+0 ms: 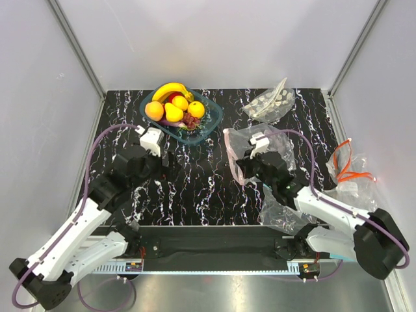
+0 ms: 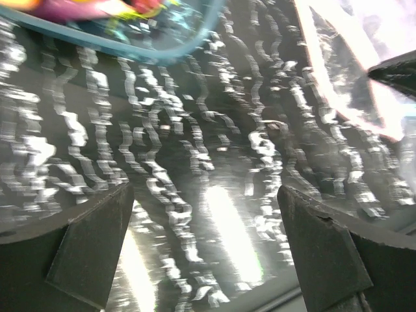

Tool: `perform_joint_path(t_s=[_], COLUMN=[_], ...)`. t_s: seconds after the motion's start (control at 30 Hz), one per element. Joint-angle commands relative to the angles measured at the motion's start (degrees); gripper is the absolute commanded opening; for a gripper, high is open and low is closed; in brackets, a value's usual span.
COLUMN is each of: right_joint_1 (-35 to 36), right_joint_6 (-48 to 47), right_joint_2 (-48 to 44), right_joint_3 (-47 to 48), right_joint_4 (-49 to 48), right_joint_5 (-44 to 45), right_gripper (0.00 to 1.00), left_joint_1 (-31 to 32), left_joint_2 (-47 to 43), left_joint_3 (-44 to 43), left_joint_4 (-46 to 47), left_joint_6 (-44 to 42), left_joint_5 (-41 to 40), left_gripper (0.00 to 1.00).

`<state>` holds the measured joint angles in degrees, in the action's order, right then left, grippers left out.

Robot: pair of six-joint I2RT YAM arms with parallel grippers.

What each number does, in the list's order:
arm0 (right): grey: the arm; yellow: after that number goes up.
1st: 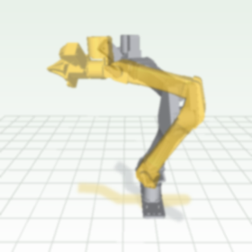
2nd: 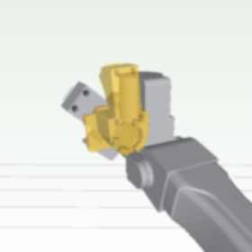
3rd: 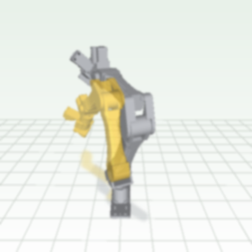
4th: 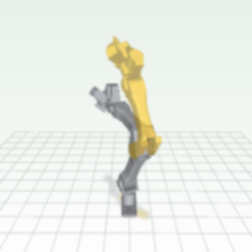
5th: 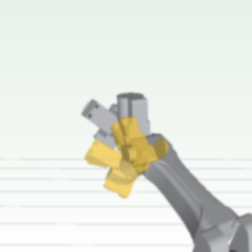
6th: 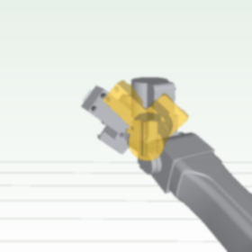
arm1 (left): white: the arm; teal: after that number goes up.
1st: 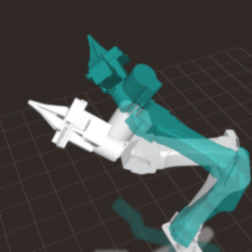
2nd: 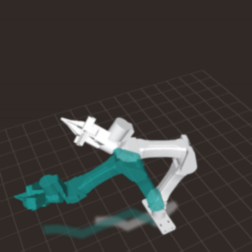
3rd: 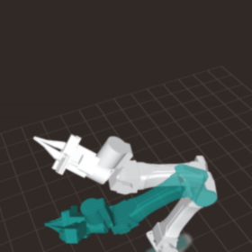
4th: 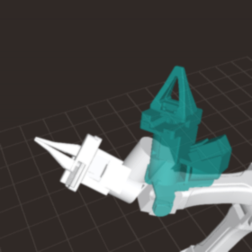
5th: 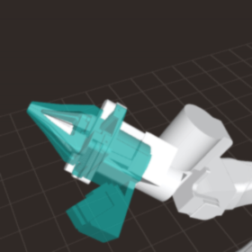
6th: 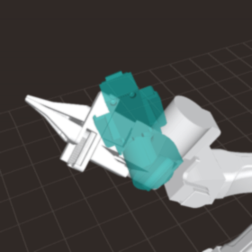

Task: Place the food in the zip-top bag and seal the zipper
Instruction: Pick up the zipper food storage bag at the center of the board.

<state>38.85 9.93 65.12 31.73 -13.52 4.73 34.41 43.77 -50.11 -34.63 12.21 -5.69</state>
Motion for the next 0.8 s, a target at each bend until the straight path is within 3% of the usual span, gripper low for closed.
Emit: perform_joint_path(t_s=[0.0,0.07,0.2,0.47,0.77], right_joint_1=[-0.1,-0.1,-0.1,-0.2,-0.1], right_joint_6=[1.2,1.4,2.5,2.2,2.2], right_joint_2=[-5.3,-7.0,-10.1,-13.5,-15.8], right_joint_3=[-2.7,-3.7,-5.7,-6.9,-7.7], right_joint_4=[-10.8,-11.9,-14.0,-13.3,-13.5], right_joint_5=[-3.9,-4.0,-4.2,-3.9,-4.6], right_gripper=[0.00,0.00,0.00,0.00,0.00], left_joint_1=[0.0,0.2,4.7,10.1,10.2], left_joint_2=[2.0,2.9,7.8,23.0,36.3], left_joint_3=[-0.3,2.5,7.1,7.6,0.7], left_joint_4=[6.9,13.7,24.8,45.2,53.7], left_joint_6=[11.9,16.1,23.5,26.0,24.5], left_joint_5=[7.7,11.3,10.5,11.0,12.9], left_gripper=[0.99,0.99,0.99,0.99,0.90])
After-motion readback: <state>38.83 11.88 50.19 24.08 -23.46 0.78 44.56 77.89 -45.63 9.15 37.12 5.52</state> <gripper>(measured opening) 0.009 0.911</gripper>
